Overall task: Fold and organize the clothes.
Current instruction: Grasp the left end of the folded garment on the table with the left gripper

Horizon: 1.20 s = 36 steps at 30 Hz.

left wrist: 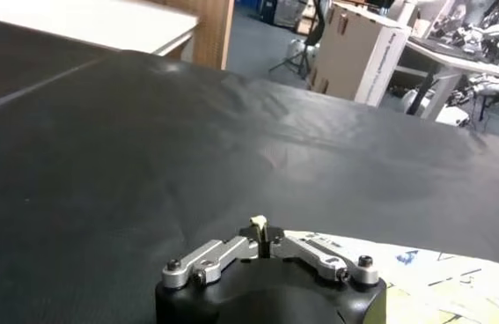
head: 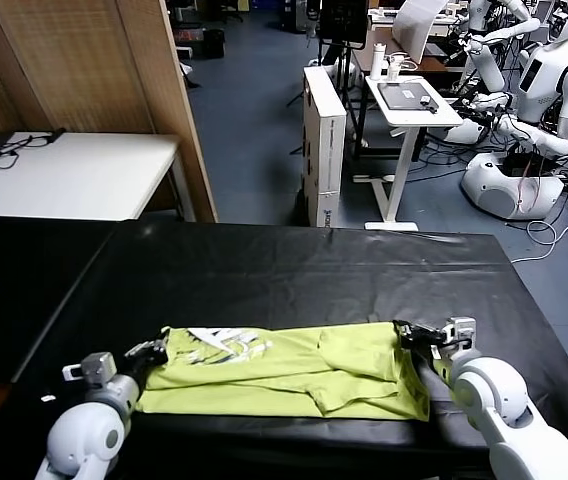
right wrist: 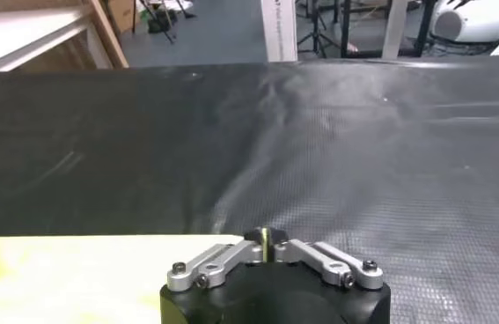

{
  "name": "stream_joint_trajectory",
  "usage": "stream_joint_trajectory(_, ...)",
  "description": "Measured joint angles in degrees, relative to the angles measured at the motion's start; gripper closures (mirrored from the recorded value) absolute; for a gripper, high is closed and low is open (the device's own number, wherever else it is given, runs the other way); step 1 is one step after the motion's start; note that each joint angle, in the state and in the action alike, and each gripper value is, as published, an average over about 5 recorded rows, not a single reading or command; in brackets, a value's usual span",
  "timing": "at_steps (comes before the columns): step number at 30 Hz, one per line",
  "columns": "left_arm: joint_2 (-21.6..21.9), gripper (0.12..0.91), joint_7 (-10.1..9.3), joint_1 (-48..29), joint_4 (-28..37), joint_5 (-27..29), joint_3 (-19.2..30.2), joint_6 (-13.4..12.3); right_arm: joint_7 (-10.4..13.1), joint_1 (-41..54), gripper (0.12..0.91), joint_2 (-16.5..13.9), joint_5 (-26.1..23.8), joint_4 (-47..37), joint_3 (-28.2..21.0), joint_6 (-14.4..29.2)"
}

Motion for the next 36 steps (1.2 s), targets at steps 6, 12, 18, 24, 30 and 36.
stream_joint_trajectory(6, 0.42, 0.883, 0.23, 0.01, 0.67, -0.04, -0.47, -0.26, -0.34, -0.29, 0.877, 0.50, 0.23, -0.13, 0.37, 0.88)
stream_joint_trajectory(12, 0.18, 0.804, 0.68, 0.05, 0.41, 1.25, -0.17, -1.88, -4.72, -1.15, 0.628, -0.04, -3.40, 0.53, 0.76, 5.52)
stream_joint_trajectory(18, 1.53, 0.449, 0.33, 1.36, -1.15, 0.30, -1.41, -0.15, -8.65, -3.85, 0.260, -2.51, -10.39, 5.31, 3.13, 7.81)
stream_joint_trajectory(24, 4.29, 0.156, -0.24, 5.18, -4.84, -5.66, -4.10, 1.77, -10.82, -10.98, 0.122, -7.64, -13.49, 13.16, 5.96, 5.26)
stream_joint_trajectory(30, 3.87, 0.124, 3.02, 9.43, -7.14, -8.41, -5.86, -0.22, -8.00, -15.55, 0.118, -8.78, -10.64, 18.39, 8.81, 3.42)
stream_joint_trajectory(36, 1.36, 0.123, 3.56, 11.05, -7.99, -9.18, -6.03, -0.99, -6.86, -19.49, 0.118, -7.86, -7.00, 21.22, 11.59, 3.76)
